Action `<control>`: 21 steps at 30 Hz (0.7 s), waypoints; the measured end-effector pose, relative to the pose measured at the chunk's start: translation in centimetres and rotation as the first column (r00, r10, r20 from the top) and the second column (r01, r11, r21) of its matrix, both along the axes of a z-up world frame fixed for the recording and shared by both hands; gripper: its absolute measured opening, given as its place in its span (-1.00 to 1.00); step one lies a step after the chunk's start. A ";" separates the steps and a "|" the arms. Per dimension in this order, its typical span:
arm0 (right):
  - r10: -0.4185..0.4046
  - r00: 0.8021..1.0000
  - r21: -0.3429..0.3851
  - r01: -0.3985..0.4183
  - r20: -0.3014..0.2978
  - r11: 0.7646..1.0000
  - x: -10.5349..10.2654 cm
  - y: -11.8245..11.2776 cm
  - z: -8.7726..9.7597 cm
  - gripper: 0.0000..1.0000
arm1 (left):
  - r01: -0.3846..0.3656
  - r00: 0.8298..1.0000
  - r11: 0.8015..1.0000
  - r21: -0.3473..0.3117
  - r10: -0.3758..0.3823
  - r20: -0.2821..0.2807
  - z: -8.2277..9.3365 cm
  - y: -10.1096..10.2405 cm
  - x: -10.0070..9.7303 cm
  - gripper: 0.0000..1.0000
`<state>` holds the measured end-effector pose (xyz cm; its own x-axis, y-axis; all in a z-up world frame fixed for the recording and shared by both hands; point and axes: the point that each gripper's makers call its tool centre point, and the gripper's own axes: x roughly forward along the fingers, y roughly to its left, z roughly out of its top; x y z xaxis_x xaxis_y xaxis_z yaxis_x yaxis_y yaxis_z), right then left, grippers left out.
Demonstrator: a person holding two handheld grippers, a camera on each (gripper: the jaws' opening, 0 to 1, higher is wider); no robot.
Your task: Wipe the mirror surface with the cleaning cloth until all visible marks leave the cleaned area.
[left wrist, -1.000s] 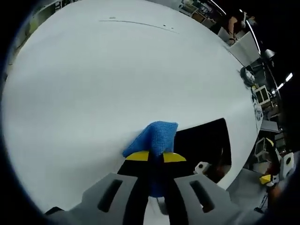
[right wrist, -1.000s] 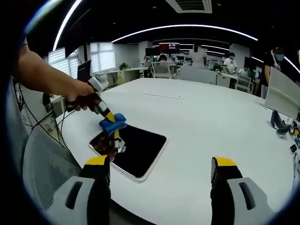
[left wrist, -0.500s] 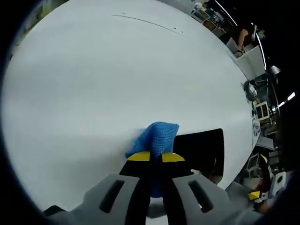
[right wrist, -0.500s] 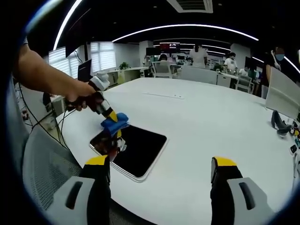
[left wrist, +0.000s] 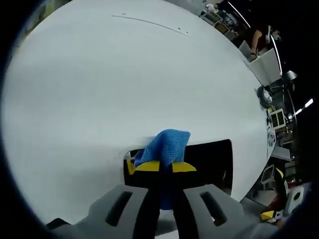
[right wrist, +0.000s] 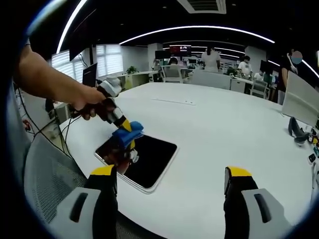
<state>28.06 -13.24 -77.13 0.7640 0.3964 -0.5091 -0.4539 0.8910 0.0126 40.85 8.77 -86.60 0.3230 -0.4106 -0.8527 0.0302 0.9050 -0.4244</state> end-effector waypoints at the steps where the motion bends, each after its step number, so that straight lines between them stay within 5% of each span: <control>1: 0.000 1.000 0.000 0.000 0.000 1.000 0.0 0.0 0.0 0.75 | 0.000 1.000 1.000 -0.003 0.000 -0.001 0.0 -0.2 0.0 -0.96; 21: -0.003 1.000 0.005 0.003 0.005 1.000 0.1 0.0 0.2 0.75 | 0.011 1.000 0.999 -0.033 -0.010 0.019 0.0 -5.8 0.4 -0.96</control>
<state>28.13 -13.29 -76.97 0.7677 0.3963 -0.5035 -0.4510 0.8924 0.0147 41.21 2.92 -86.59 0.3349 -0.4422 -0.8321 0.0479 0.8899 -0.4536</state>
